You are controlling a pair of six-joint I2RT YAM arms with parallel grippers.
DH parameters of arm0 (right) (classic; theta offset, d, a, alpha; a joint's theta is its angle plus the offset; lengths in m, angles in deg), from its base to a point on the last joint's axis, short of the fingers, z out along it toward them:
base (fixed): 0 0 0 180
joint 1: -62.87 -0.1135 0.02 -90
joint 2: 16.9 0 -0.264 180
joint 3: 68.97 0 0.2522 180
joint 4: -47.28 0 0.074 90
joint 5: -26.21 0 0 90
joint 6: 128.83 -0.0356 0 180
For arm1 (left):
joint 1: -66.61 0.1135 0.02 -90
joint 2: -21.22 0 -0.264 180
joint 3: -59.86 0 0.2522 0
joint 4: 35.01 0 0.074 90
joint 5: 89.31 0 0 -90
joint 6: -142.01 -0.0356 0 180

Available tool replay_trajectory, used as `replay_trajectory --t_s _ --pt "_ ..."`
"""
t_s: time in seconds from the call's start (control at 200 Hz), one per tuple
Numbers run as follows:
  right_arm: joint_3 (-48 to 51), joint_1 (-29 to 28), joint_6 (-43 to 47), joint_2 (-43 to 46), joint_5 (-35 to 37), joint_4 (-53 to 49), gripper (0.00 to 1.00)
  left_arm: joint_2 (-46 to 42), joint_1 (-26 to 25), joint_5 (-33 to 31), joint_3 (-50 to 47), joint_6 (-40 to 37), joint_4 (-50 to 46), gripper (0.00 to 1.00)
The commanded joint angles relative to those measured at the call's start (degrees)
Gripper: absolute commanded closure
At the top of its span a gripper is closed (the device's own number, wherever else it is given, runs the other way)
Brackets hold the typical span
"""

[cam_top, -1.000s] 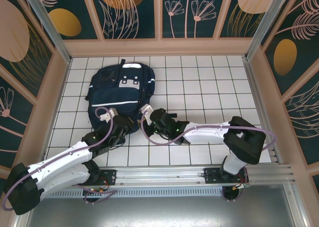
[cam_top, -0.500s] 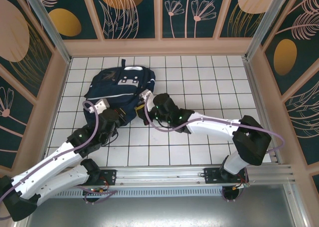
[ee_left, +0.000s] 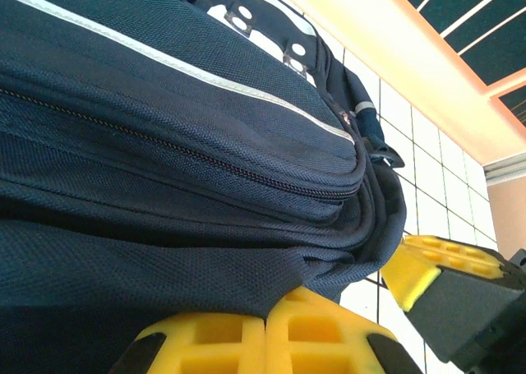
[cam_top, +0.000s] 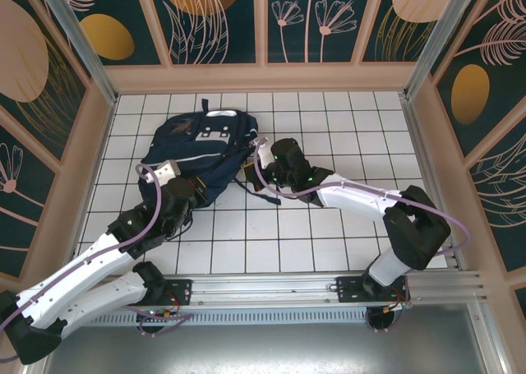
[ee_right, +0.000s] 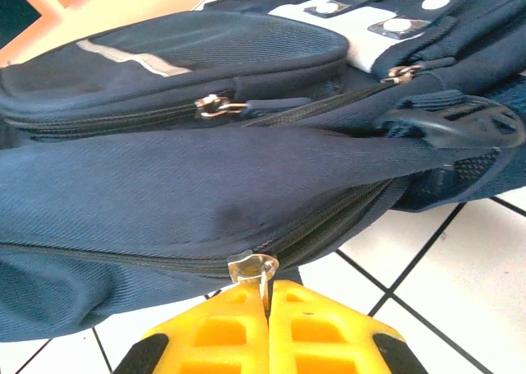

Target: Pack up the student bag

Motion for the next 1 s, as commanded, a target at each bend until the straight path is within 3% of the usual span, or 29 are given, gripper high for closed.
replay_trajectory --t_s 0.0,0.51,0.761,0.816,0.866,0.941,0.961,0.996 --pt "-0.3 6.3 -1.1 -2.5 9.4 0.7 1.00 -2.3 1.0 -8.4 3.2 -2.1 -1.4 1.00" --pt "-12.8 12.8 -3.0 -19.9 12.1 0.0 1.00 -4.3 1.0 -6.3 2.8 -3.3 -0.7 1.00" --pt "-13.2 16.7 -4.2 -21.2 11.6 0.5 1.00 -0.2 1.1 3.8 -0.2 -8.0 10.8 1.00" --pt "-12.3 16.9 -4.2 -20.3 11.7 0.8 0.76 1.5 1.0 4.6 -0.1 -8.3 12.1 1.00" --pt "-11.1 17.2 -3.9 -19.3 11.6 1.2 0.72 2.8 1.0 4.3 0.3 -9.0 12.6 1.00" --pt "-9.4 17.2 -4.0 -17.0 11.9 1.2 0.56 4.3 1.0 4.1 0.4 -10.0 13.5 1.00" --pt "-8.9 17.2 -4.1 -16.3 12.1 1.1 0.52 4.6 1.0 3.9 0.4 -10.3 13.7 0.94" --pt "-7.6 17.3 -4.4 -14.8 12.6 1.1 0.45 5.4 1.0 3.3 0.5 -10.5 13.5 0.75"
